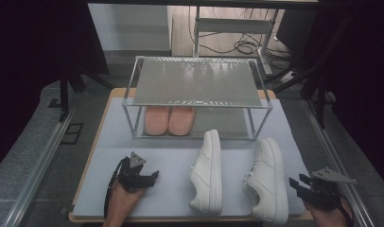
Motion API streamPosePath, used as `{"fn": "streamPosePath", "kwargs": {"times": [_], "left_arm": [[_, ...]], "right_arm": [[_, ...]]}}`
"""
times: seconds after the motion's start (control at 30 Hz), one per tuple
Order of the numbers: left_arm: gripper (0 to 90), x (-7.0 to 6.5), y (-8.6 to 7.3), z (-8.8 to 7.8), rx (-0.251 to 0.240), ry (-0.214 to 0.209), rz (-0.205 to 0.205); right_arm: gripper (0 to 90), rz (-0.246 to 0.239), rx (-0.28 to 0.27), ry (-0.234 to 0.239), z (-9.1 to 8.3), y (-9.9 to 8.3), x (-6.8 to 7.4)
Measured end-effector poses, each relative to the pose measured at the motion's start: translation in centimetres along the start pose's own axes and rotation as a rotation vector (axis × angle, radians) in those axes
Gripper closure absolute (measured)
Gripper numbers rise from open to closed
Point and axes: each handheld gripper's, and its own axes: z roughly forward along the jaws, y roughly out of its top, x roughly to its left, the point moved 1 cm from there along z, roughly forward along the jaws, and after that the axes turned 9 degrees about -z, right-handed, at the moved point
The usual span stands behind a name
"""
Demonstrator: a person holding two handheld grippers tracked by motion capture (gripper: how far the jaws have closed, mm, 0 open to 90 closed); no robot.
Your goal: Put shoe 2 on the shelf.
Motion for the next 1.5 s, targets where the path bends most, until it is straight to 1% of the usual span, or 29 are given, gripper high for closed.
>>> {"fn": "streamPosePath", "kwargs": {"times": [0.1, 0.23, 0.3, 0.33, 0.37, 0.47, 0.57, 0.77, 0.8, 0.83, 0.93, 1.03, 1.1, 1.2, 1.27, 1.4, 1.5], "left_arm": [[16.7, 0.0, 0.0, 0.0, -0.001, 0.000, -0.001], [16.7, 0.0, 0.0, 0.0, 0.000, 0.000, 0.001], [16.7, 0.0, 0.0, 0.0, 0.000, 0.000, 0.001], [16.7, 0.0, 0.0, 0.0, -0.001, 0.000, 0.001], [16.7, 0.0, 0.0, 0.0, -0.001, 0.000, 0.001], [16.7, 0.0, 0.0, 0.0, -0.001, 0.000, 0.001], [16.7, 0.0, 0.0, 0.0, -0.001, 0.000, 0.002], [16.7, 0.0, 0.0, 0.0, -0.001, 0.000, 0.001], [16.7, 0.0, 0.0, 0.0, -0.001, 0.000, 0.001], [16.7, 0.0, 0.0, 0.0, -0.001, 0.000, 0.001], [16.7, 0.0, 0.0, 0.0, -0.001, 0.000, 0.001], [16.7, 0.0, 0.0, 0.0, -0.002, 0.000, 0.001], [16.7, 0.0, 0.0, 0.0, -0.002, 0.000, 0.001], [16.7, 0.0, 0.0, 0.0, -0.002, 0.000, 0.001], [16.7, 0.0, 0.0, 0.0, -0.002, 0.001, 0.001], [16.7, 0.0, 0.0, 0.0, -0.002, 0.001, 0.001], [16.7, 0.0, 0.0, 0.0, -0.002, 0.001, 0.001]], "right_arm": [[61.2, -0.005, -0.012, 0.008, -0.7, 0.4, 0.1], [63.8, 0.010, -0.032, 0.034, -1.4, 0.9, 0.2], [65.1, 0.014, -0.033, 0.041, -1.5, 1.0, 0.2], [68.6, 0.014, -0.044, 0.062, -1.8, 1.3, 0.3], [70.6, 0.013, -0.048, 0.070, -1.8, 1.4, 0.4], [76.2, 0.023, -0.060, 0.118, -1.9, 1.7, 0.6], [81.0, 0.008, -0.064, 0.135, -1.8, 2.1, 1.0], [87.0, -0.028, -0.095, 0.144, -1.5, 2.9, 2.0], [87.0, -0.028, -0.095, 0.144, -1.5, 2.9, 2.0], [89.4, -0.042, -0.095, 0.156, -1.4, 3.0, 2.2], [89.6, -0.054, -0.080, 0.166, -1.0, 3.1, 2.4], [89.6, -0.051, -0.075, 0.172, -0.6, 3.0, 2.5], [89.7, -0.042, -0.089, 0.184, -0.6, 3.0, 2.4], [89.7, -0.041, -0.089, 0.181, -0.5, 2.9, 2.4], [89.8, -0.031, -0.087, 0.183, -0.6, 2.8, 2.3], [89.9, -0.029, -0.085, 0.168, -0.7, 2.7, 2.2], [89.9, -0.028, -0.077, 0.144, -0.9, 2.4, 2.0]]}}
